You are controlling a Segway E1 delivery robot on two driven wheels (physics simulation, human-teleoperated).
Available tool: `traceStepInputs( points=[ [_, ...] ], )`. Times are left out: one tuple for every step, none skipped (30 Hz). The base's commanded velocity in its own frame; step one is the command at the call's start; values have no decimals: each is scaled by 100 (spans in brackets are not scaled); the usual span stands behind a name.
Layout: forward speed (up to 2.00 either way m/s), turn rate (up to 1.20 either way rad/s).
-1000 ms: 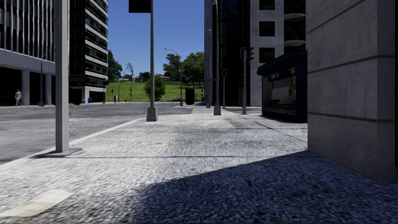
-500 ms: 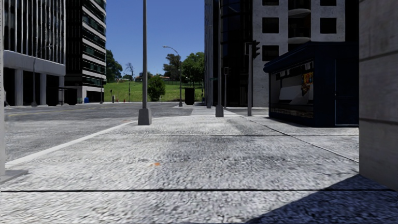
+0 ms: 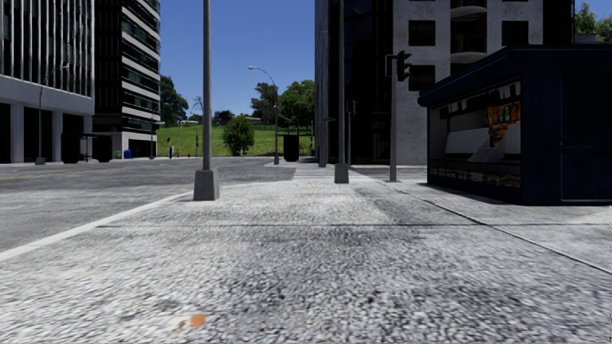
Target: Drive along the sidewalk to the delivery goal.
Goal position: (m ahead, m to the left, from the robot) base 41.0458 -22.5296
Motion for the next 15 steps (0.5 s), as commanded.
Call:
traceStepInputs(
  points=[
    [200,0],
    [200,0],
    [200,0],
    [200,0],
    [200,0],
    [200,0],
    [200,0],
    [200,0],
    [200,0],
    [200,0],
    [200,0],
    [200,0],
    [200,0],
    [200,0],
    [200,0]
  ],
)
